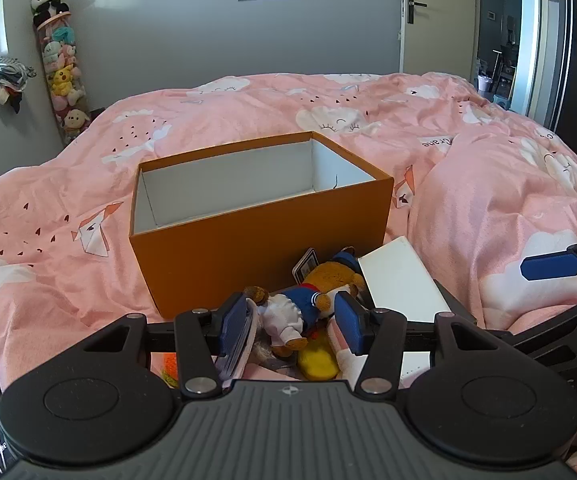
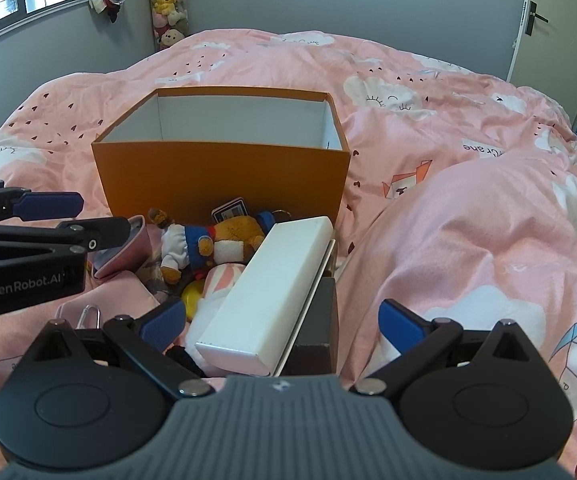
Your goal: Organize objects
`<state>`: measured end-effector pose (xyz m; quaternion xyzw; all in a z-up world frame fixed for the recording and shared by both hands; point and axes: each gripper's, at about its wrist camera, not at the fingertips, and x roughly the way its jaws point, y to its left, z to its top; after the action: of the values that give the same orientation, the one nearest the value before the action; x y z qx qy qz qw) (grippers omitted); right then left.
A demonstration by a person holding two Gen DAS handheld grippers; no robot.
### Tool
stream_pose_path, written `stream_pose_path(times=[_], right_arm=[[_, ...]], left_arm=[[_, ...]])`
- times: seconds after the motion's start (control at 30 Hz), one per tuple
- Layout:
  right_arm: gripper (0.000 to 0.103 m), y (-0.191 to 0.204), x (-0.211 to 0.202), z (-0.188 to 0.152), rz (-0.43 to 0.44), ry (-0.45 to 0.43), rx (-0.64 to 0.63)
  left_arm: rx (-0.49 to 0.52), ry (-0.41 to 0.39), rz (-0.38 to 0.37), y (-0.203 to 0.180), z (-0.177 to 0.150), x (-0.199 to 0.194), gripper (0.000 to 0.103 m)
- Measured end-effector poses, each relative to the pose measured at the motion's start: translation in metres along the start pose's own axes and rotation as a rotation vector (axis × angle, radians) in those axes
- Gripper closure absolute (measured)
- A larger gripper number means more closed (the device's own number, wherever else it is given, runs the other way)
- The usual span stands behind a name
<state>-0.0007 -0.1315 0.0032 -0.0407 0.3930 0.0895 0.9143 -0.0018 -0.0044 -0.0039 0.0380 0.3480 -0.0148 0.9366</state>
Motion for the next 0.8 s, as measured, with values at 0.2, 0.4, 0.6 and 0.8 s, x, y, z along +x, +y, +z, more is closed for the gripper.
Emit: stream_pose_path(times=[0.2,0.4,0.6,0.8], right_arm=[[0.001,0.0001,0.0001,-0.0002,-0.001,0.000,0.001],[0.001,0.0009,0.0018,-0.0013,0.001,0.004,0.003],[0.001,-0.0003,0.0029,-0.0017,0.003,0.011,0.007],[0.001,-0.0015,0.0026,-0.0005,0.006,0.018,0.010]], left_arm=[[0.000,0.003,-0.001,-0.0004,-0.0007,0.0005,0.042],[0.001,0.004,-0.002,0.0000,-0.0010,0.0008,0.042],[0.002,0.006,-0.003,-0.0006,-0.0016,0.0011,0.042],[0.014,0.012,-0.043,-0.0038,-0.0027,0.0018,0.047]])
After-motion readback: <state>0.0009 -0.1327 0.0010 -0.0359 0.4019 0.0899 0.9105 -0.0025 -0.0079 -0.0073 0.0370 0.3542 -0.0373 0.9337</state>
